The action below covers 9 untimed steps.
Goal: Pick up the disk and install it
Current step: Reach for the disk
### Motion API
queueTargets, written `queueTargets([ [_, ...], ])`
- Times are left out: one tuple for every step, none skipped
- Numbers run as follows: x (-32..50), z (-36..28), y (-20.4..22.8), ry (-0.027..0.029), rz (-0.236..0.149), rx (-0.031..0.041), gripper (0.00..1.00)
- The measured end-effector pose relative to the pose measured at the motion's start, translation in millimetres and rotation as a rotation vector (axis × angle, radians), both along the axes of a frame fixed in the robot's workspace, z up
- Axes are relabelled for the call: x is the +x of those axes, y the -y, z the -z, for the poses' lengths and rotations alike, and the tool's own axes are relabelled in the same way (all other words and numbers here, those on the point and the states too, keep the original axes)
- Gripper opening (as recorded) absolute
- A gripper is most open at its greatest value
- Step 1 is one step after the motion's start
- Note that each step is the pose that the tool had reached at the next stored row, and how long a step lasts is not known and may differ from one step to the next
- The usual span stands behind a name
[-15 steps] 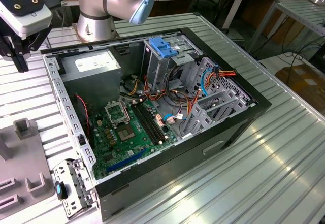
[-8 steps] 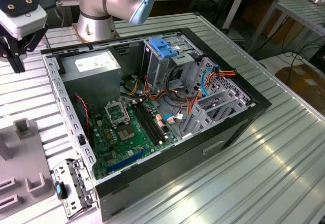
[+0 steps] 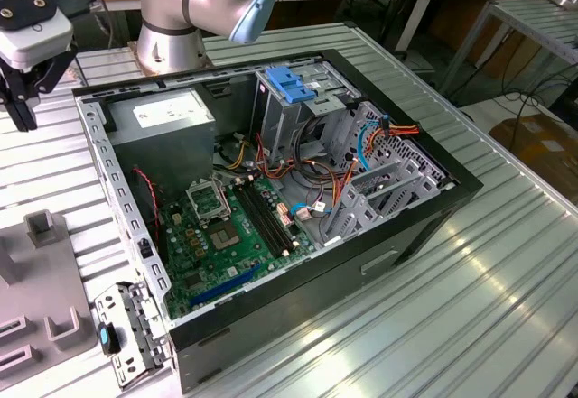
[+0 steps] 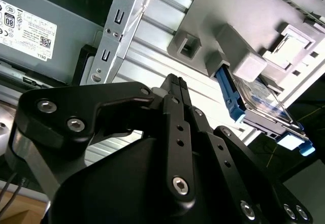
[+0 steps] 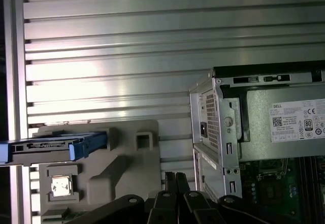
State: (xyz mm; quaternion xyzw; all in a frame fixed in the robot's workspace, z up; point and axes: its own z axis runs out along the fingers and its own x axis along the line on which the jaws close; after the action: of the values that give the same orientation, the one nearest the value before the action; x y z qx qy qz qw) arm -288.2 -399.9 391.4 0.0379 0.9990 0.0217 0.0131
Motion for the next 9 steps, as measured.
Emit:
queueTargets([
  [-0.7, 0.0, 0.0, 0.0000, 0.000, 0.0000, 0.15],
  [-1.2, 0.0, 0.0, 0.0000, 0.000, 0.0000, 0.15],
  [-2.2, 0.0, 0.0, 0.0000, 0.000, 0.0000, 0.15],
  [-2.7, 0.0, 0.0, 0.0000, 0.000, 0.0000, 0.15],
  [-3.2, 0.0, 0.0, 0.0000, 0.000, -0.0001, 0.15],
  [-3.9, 0.0, 0.0, 0.0000, 0.000, 0.0000, 0.15],
  [-4.5, 0.1, 0.0, 0.0000, 0.000, 0.0000, 0.15],
  [-5.0, 0.1, 0.0, 0.0000, 0.000, 0.0000, 0.15],
  [-5.6, 0.1, 0.0, 0.0001, 0.000, 0.0001, 0.15],
])
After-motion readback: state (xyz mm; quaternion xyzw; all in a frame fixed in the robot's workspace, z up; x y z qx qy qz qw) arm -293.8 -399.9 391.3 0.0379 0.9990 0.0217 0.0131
